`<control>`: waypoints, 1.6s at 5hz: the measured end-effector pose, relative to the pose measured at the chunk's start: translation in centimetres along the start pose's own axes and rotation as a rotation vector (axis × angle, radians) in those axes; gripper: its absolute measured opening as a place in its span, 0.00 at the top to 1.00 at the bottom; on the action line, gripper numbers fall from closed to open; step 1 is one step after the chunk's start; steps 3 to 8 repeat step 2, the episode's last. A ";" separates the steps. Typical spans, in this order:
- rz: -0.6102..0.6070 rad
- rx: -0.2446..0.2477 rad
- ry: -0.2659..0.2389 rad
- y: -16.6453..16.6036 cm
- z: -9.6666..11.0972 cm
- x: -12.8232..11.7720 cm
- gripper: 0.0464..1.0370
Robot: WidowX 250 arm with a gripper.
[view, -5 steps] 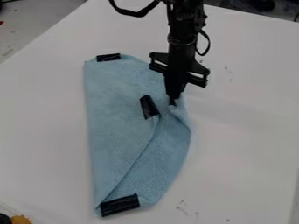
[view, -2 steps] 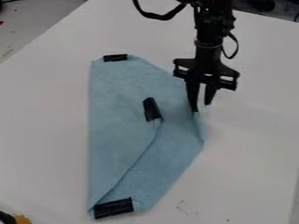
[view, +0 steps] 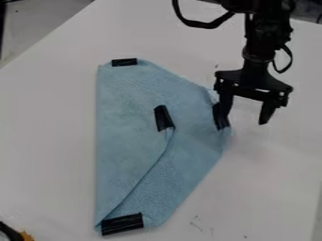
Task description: Unfold the cloth from bottom left to top right
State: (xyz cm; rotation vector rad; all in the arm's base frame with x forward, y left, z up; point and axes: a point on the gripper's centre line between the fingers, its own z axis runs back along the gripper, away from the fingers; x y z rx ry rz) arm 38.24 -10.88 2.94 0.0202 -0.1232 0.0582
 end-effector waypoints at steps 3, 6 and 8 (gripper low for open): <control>-0.041 0.109 -0.062 0.1 2.2 0.6 0.04; -0.041 0.109 -0.062 0.1 2.2 0.6 0.04; -0.041 0.109 -0.062 0.1 2.2 0.6 0.04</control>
